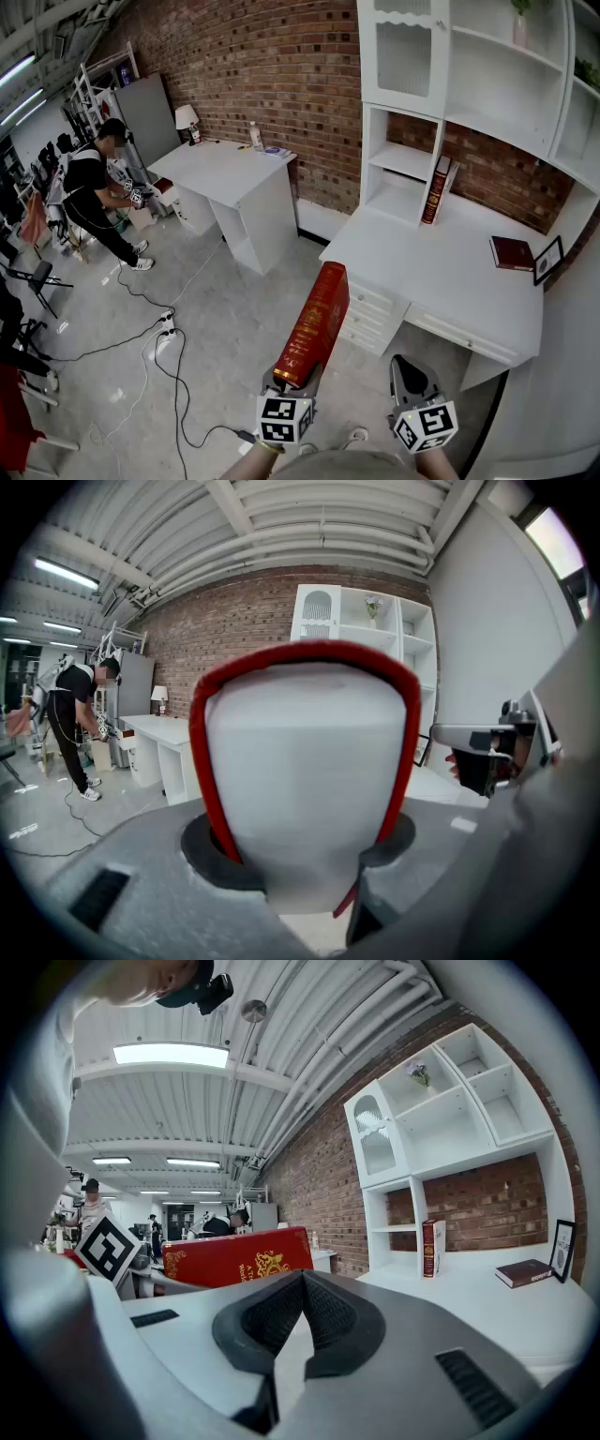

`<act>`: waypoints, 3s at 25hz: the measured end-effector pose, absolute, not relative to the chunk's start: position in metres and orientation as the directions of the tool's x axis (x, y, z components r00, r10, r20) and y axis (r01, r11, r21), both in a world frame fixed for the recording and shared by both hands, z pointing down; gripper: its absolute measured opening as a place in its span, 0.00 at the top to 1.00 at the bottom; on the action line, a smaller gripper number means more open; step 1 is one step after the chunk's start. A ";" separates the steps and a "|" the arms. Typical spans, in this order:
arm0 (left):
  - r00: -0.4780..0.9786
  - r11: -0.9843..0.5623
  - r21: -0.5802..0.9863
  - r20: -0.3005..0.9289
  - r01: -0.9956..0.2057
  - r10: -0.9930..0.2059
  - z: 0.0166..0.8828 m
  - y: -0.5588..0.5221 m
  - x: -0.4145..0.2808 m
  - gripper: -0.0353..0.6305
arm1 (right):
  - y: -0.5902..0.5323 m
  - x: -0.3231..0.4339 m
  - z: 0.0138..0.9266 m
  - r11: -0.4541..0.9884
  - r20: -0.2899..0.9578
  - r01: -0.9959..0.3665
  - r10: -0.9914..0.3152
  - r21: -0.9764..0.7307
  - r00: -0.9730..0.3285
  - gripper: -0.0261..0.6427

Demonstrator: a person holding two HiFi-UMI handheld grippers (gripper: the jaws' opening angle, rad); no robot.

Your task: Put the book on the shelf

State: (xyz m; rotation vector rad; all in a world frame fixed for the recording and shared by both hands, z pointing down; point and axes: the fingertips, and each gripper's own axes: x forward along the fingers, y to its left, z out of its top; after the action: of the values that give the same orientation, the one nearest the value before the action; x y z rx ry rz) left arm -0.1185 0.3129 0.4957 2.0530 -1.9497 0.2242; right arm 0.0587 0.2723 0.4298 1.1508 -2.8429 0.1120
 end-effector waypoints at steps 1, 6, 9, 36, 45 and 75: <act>0.066 -0.029 0.118 0.314 -0.993 -0.947 0.494 0.314 -0.117 0.59 | 0.273 0.060 0.430 0.717 0.100 -0.696 -0.690 -0.040 -0.717 0.95; 0.061 -0.019 0.138 0.304 -0.990 -0.951 0.488 0.316 -0.114 0.59 | 0.275 0.065 0.432 0.719 0.114 -0.694 -0.686 -0.042 -0.719 0.95; 0.065 -0.021 0.144 0.307 -0.989 -0.949 0.487 0.314 -0.113 0.59 | 0.273 0.065 0.432 0.723 0.114 -0.690 -0.682 -0.043 -0.722 0.95; 0.024 0.021 0.160 0.275 -0.987 -0.961 0.488 0.244 -0.070 0.59 | 0.210 0.105 0.435 0.773 0.094 -0.633 -0.627 -0.045 -0.773 0.95; 0.015 0.031 0.168 0.267 -0.985 -0.964 0.489 0.226 -0.051 0.59 | 0.194 0.128 0.433 0.774 0.087 -0.632 -0.627 -0.036 -0.774 0.95; 0.054 -0.010 0.152 0.284 -0.988 -0.957 0.492 0.140 -0.068 0.59 | 0.119 0.115 0.436 0.743 0.104 -0.668 -0.661 -0.049 -0.743 0.95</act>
State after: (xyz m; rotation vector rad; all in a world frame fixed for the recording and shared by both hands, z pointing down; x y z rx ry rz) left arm -0.0683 0.1399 0.4918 2.0310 -1.9652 0.1433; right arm 0.1149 0.1192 0.4363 1.0914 -2.8580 0.1264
